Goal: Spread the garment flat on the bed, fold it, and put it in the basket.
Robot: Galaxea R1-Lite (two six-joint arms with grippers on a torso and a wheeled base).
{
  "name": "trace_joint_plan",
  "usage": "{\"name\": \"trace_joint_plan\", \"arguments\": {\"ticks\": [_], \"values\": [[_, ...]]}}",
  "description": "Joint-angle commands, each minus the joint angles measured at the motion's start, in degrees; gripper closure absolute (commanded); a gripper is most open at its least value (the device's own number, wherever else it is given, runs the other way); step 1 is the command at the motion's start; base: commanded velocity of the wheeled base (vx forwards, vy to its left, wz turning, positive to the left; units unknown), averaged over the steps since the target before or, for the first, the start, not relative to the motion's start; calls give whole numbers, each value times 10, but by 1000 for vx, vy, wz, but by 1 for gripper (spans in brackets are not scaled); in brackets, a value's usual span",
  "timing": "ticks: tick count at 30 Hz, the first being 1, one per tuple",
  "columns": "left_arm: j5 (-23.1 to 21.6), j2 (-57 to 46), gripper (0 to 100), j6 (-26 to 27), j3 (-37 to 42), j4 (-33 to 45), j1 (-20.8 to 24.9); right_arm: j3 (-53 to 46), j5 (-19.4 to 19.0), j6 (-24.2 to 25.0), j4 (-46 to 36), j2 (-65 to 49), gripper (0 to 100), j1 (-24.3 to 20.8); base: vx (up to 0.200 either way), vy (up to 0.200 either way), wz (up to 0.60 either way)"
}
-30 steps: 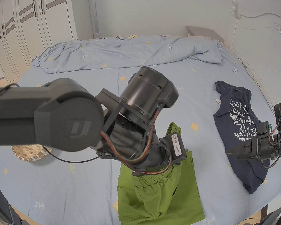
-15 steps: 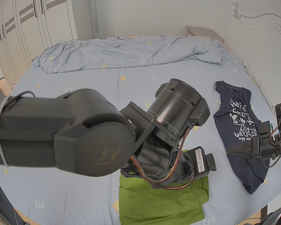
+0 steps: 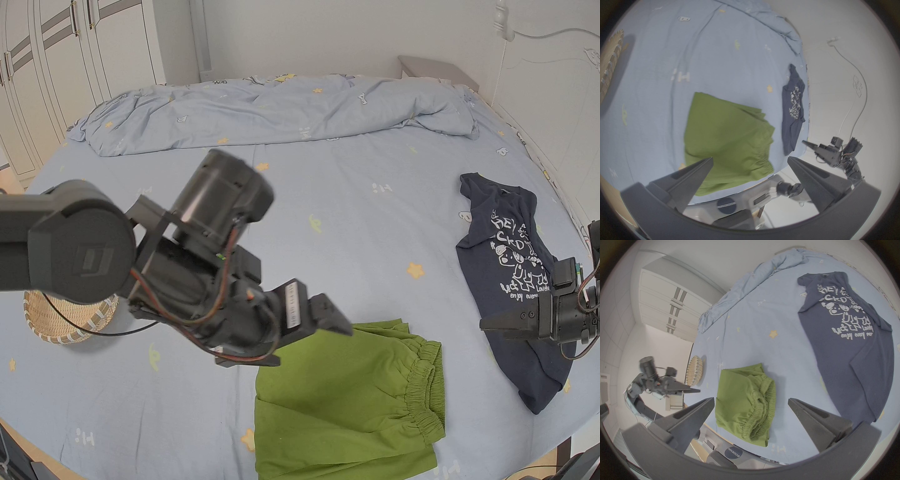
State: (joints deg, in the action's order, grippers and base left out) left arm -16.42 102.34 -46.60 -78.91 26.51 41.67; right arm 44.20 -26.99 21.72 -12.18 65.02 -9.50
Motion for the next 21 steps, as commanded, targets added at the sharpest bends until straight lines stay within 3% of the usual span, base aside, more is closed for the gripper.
{"name": "trace_joint_plan", "arguments": {"ticks": [1,3,4,6,7,9,15,16,19,21], "values": [[-141,-59,0,143,176,-59,-159,-6,-3,2,5,-3,0,-111,0,0,0],[-141,-59,0,143,176,-59,-159,-6,-3,2,5,-3,0,-111,0,0,0],[-197,-43,0,212,249,-139,-190,-3,-7,-3,10,37,0,-147,0,0,0],[-207,-33,0,242,277,-179,-195,1,-8,-5,17,57,0,-155,0,0,0],[-211,-8,0,288,315,-243,-200,4,-9,-14,37,89,0,-168,0,0,0],[-210,21,0,309,336,-295,-196,6,-12,-23,61,125,0,-179,0,0,0],[-208,64,0,284,323,-318,-181,2,-39,-34,107,193,0,-198,0,0,0],[-208,73,0,278,318,-319,-178,-11,-67,-38,113,207,0,-199,0,0,0],[-207,89,0,280,307,-321,-179,-47,-104,-67,124,223,0,-199,0,0,0],[-207,92,0,280,305,-321,-180,-52,-106,-71,128,223,0,-199,0,0,0]]}}
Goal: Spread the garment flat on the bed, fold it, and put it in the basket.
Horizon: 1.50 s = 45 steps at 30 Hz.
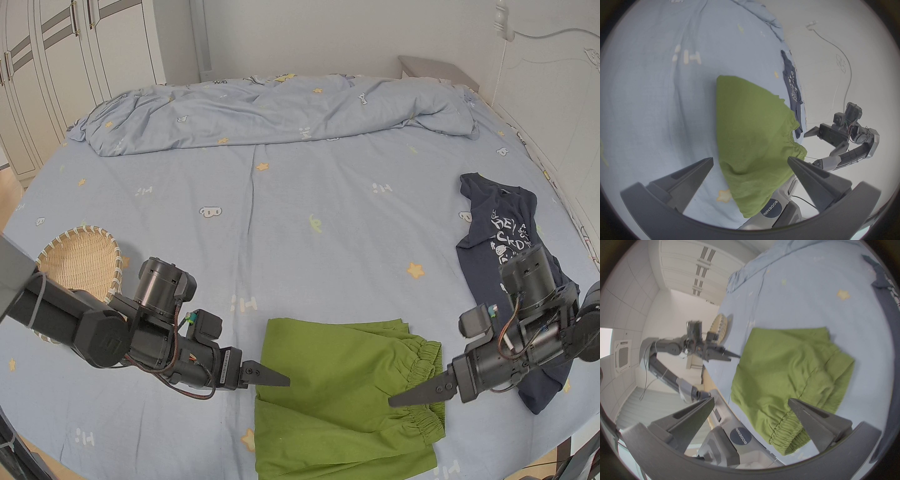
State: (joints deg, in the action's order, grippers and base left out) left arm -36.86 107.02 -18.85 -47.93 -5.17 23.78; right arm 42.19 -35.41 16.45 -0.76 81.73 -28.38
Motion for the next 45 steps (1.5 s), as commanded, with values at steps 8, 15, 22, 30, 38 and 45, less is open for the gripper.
{"name": "trace_joint_plan", "arguments": {"ticks": [8,15,22,30,38,45], "values": [[-2,56,0,1,-12,-5,3,-62,-27,-18,15,51,0,-12,0,0,0],[0,90,0,6,-22,-5,22,-67,-29,-25,17,84,0,13,0,0,0],[11,93,0,5,-22,-8,39,-69,-58,-35,20,109,0,34,0,0,0],[17,111,0,-14,-22,-36,84,-71,-70,-41,20,108,0,45,0,0,0],[41,113,0,-101,-25,-99,116,-71,-70,-41,20,107,0,45,0,0,0],[110,127,0,-151,-23,-138,149,-71,-71,-41,21,106,0,45,0,0,0]]}}
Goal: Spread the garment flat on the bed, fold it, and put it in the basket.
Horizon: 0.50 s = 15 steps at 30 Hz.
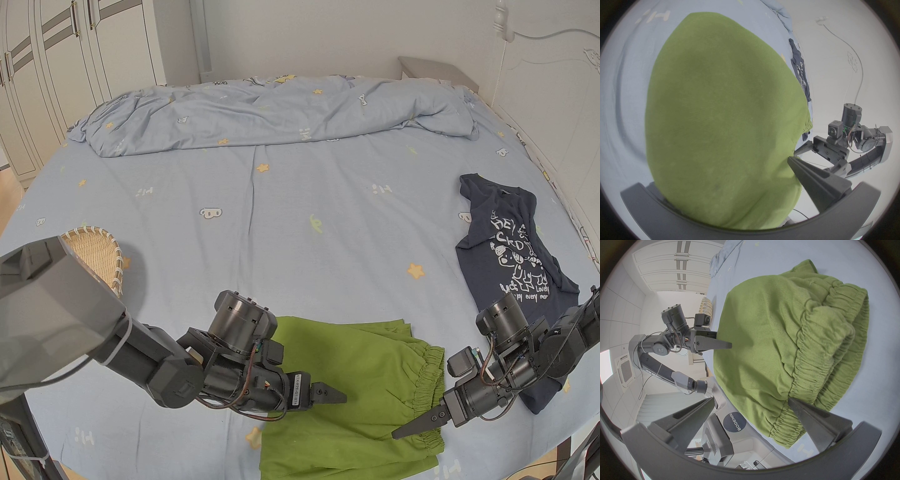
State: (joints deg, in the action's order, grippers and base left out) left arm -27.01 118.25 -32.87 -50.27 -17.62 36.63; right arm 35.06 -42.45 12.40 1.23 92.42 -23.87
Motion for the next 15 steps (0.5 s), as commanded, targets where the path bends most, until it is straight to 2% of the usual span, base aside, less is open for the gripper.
{"name": "trace_joint_plan", "arguments": {"ticks": [1,5,6,11,15], "values": [[12,15,0,-11,0,-14,20,0,-1,0,1,-1,0,0,0,0,0],[12,10,0,-19,2,-15,21,1,-1,1,1,-4,0,0,0,0,0],[12,9,100,-20,3,-15,21,1,-1,1,1,-6,0,0,0,0,0],[24,-11,100,-21,11,-15,17,5,1,5,0,-30,0,1,0,0,0],[34,-70,100,-19,36,-15,6,44,3,32,-5,-87,0,31,0,0,0]]}}
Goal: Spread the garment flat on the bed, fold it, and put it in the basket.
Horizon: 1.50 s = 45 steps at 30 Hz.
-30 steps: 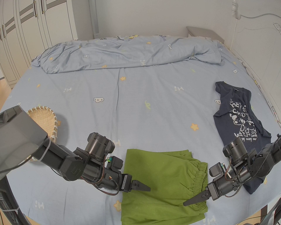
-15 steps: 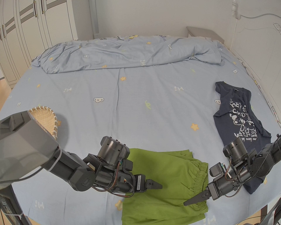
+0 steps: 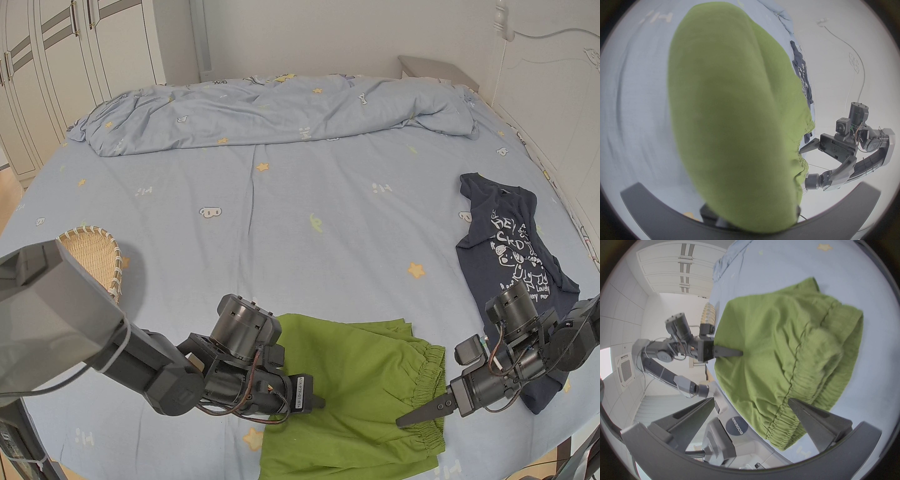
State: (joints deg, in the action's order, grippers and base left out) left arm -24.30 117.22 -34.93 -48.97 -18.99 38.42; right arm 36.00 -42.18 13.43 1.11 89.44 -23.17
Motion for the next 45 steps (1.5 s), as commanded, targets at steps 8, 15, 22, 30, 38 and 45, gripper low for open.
{"name": "trace_joint_plan", "arguments": {"ticks": [8,15,22,30,38,45], "values": [[6,-157,100,5,4,45,-85,102,0,81,-23,-136,0,144,0,0,0],[6,-209,100,41,-100,237,-145,95,1,77,-47,-148,0,188,0,0,0],[6,-222,100,102,-140,314,-215,85,0,75,-49,-155,0,192,0,0,0],[6,-230,100,115,-156,345,-231,81,1,75,-49,-154,0,185,0,125,0],[6,-231,100,118,-162,360,-228,83,0,75,-49,-165,0,190,0,200,0],[6,-231,100,118,-162,360,-225,83,1,75,-49,-164,0,189,0,200,0]]}}
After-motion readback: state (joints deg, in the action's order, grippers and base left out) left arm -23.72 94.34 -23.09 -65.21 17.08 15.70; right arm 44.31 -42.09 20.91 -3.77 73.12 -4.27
